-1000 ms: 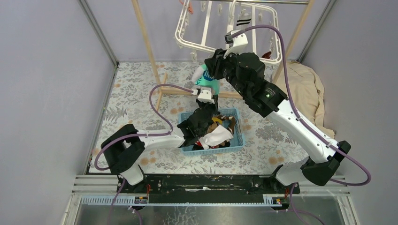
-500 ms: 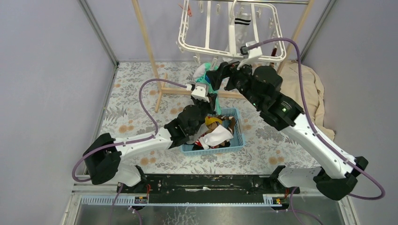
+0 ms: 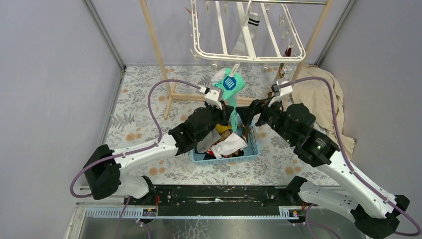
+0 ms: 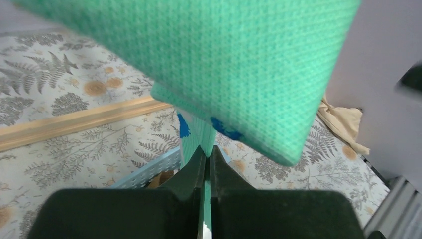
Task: Remove the socks clipped to the hanger
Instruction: Remove the sock from the hanger.
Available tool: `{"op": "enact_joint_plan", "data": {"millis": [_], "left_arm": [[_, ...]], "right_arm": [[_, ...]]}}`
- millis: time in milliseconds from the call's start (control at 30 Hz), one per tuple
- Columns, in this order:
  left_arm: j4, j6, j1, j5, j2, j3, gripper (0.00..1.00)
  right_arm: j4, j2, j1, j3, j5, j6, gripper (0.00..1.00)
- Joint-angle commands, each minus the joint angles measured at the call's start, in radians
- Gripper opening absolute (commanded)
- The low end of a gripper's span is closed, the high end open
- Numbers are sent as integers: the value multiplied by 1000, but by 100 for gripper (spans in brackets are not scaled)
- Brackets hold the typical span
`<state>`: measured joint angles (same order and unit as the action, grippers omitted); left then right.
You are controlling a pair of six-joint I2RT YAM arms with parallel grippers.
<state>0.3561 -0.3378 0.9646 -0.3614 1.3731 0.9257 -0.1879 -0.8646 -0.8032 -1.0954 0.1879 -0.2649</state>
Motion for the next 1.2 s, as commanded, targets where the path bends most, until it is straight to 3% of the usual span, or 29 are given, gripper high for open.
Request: {"op": "enact_joint_plan", "data": {"millis": [0, 333, 633, 867, 1167], "left_arm": [[-43, -103, -49, 145, -35, 31, 0], [-60, -197, -93, 307, -38, 57, 0], [14, -311, -187, 507, -59, -16, 0], [103, -383, -262, 694, -32, -53, 0], [189, -450, -280, 785, -3, -78, 0]], "right_arm": [[-10, 41, -7, 105, -40, -18, 86], [42, 59, -7, 250, -6, 13, 86], [131, 78, -5, 267, 7, 50, 88], [121, 138, -7, 285, 25, 18, 86], [63, 199, -7, 339, 80, -12, 85]]}}
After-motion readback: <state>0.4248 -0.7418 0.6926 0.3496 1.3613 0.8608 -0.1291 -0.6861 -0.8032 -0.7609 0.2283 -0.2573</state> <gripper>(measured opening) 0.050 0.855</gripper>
